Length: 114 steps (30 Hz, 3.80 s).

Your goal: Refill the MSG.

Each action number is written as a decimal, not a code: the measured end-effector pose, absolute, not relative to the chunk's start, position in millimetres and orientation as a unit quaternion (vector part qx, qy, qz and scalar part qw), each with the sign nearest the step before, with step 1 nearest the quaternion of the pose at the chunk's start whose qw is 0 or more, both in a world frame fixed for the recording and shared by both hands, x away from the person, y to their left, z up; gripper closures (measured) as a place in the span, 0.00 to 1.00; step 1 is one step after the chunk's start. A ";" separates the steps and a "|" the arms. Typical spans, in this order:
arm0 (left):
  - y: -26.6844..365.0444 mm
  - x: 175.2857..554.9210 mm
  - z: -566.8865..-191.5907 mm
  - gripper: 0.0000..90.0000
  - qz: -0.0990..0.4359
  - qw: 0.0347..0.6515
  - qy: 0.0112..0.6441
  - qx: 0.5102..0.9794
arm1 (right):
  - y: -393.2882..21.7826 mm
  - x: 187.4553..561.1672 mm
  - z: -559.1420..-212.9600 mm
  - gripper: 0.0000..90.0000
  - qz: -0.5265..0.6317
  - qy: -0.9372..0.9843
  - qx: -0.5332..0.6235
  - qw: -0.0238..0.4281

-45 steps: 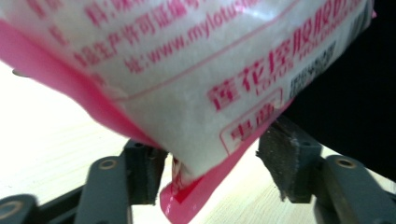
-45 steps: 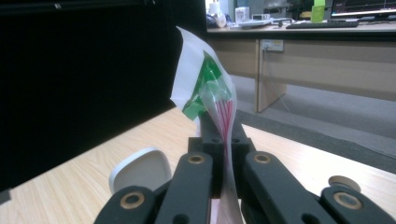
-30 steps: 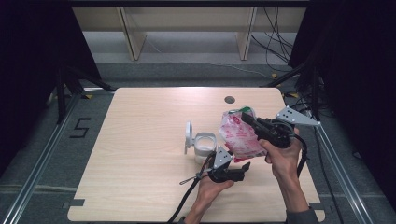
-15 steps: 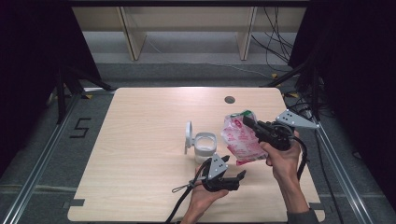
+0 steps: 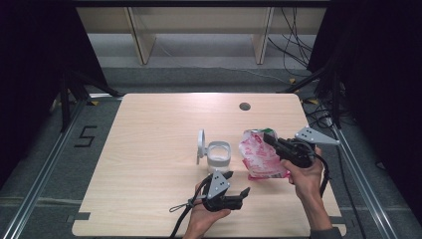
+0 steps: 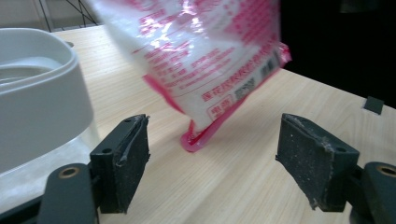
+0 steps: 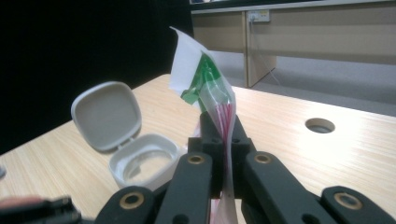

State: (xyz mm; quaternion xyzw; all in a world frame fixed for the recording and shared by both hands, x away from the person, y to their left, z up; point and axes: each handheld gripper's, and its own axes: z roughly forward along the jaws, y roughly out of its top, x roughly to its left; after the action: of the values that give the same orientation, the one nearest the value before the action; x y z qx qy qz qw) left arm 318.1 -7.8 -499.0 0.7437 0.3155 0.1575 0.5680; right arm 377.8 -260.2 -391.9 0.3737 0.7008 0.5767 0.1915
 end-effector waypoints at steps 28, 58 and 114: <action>13.7 319.7 -497.2 0.28 0.165 0.555 0.335 0.743 | -316.7 362.5 -431.1 1.00 0.527 0.692 0.442 0.220; 41.6 320.0 -493.3 0.27 0.182 0.547 0.356 0.736 | -335.1 373.7 -456.2 0.96 0.483 0.672 0.507 0.243; 101.6 333.2 -473.3 0.86 0.274 0.526 0.356 0.722 | -315.7 325.5 -461.0 0.52 0.501 0.667 0.497 0.239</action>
State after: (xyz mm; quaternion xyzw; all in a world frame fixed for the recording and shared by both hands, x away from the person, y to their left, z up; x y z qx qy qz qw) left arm 333.2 101.6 -473.3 0.7219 0.3564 0.2740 0.5261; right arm 325.5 -315.7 -461.0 0.4974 0.6667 0.5009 0.2391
